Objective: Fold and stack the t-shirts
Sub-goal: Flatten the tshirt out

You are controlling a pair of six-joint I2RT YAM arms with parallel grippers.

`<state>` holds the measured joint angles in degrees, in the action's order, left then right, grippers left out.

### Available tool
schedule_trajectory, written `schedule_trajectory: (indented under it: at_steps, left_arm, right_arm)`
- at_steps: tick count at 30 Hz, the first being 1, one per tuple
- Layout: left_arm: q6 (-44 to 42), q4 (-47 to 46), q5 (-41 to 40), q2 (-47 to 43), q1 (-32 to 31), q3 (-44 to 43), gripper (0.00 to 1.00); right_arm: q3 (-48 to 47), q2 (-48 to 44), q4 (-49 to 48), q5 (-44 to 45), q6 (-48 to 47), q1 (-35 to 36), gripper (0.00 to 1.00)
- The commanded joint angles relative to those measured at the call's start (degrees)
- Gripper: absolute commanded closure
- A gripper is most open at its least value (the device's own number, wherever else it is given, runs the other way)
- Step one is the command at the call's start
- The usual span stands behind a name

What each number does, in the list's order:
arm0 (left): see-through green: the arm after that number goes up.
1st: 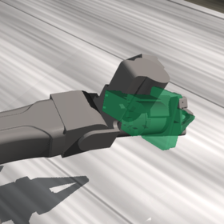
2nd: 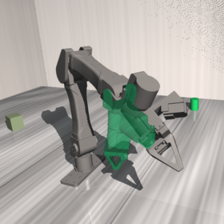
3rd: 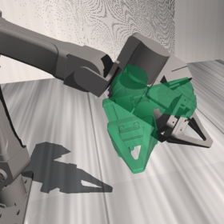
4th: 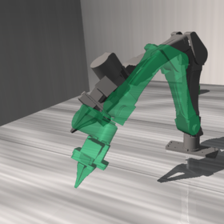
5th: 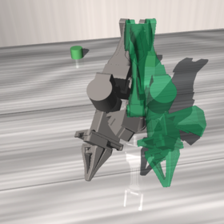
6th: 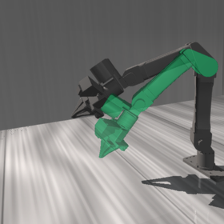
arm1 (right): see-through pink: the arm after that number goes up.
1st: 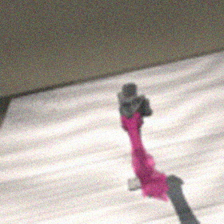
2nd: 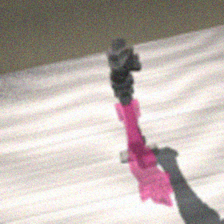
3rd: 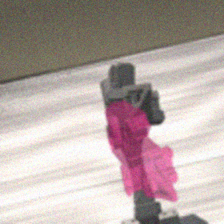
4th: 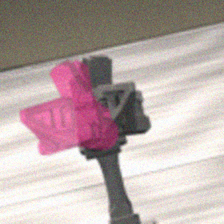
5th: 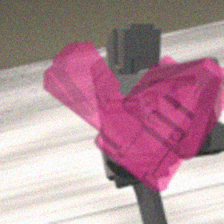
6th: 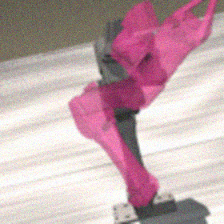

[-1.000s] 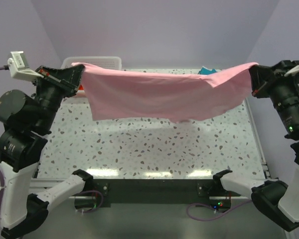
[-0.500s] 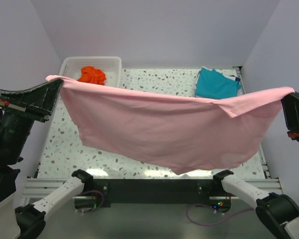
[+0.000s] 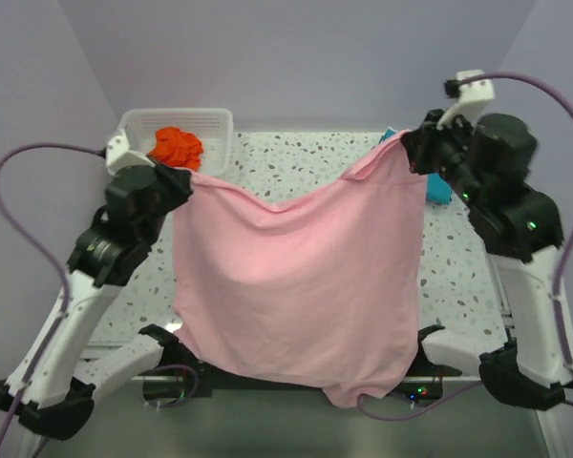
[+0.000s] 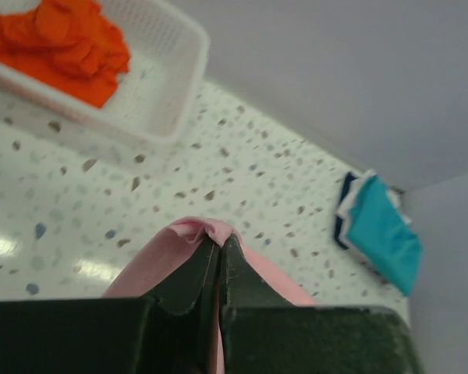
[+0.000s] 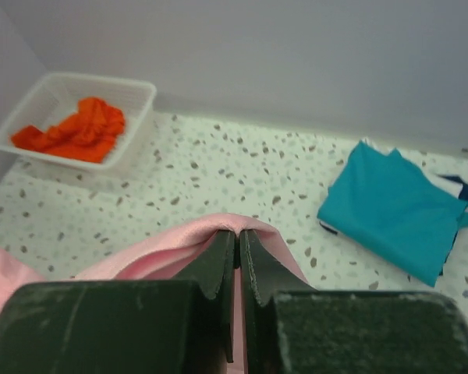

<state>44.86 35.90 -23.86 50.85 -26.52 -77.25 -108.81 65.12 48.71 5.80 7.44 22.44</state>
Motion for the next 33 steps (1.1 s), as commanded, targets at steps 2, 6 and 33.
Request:
schedule_trajectory:
  at_steps: [2, 6, 33]
  left_arm:
    - [5.5, -1.4, -6.7, 6.4, 2.7, 14.5, 1.00]
    - [3.8, -10.7, -0.1, 13.4, 10.4, 23.7, 1.00]
    - [0.3, -25.7, 8.7, 52.8, 17.5, 9.8, 1.00]
  right_arm:
    - [13.1, 5.5, -10.3, 8.9, 0.3, -0.3, 1.00]
    - [20.3, 13.3, -15.5, 9.1, 0.7, -0.6, 1.00]
    - [4.0, 51.9, -19.0, 4.7, -1.3, -6.8, 1.00]
